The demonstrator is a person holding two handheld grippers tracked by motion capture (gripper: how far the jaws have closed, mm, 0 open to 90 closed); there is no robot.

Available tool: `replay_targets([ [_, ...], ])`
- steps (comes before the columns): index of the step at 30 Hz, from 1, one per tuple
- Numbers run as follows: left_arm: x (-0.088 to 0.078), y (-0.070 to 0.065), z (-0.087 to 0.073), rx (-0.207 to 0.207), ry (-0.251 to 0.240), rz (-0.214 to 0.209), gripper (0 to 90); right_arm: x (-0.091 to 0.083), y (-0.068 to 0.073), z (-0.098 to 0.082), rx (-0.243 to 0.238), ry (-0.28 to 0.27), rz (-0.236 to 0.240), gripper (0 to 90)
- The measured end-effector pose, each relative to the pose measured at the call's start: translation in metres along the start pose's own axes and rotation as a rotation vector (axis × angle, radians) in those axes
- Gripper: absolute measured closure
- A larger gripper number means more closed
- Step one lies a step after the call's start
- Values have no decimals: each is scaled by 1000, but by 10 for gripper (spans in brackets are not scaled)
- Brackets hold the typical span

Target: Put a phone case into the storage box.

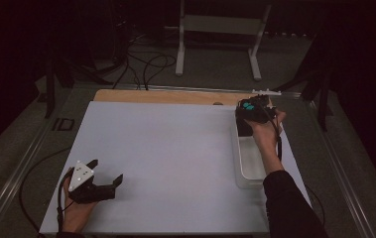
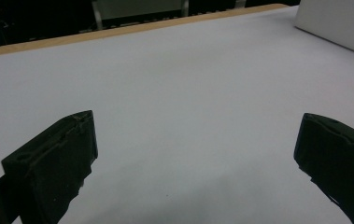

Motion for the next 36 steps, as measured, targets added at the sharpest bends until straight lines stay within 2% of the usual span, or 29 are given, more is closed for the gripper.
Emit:
replay_targets([
  [18,1,0,0,-1,0,1,1,10,0,-6,10,31,-12,134],
  [36,1,0,0,-2,-1,2,1,18,1,-5,10,8,-23,128],
])
Point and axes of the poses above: each handheld gripper's, and its own axes: x roughly forward along the jaws, z roughly out of its top, y roughly to its left, the point moved 4 cm from there along x, roughly forward along the jaws, and after that the axes turned 8 degrees about -x, right-handed, at the moved point
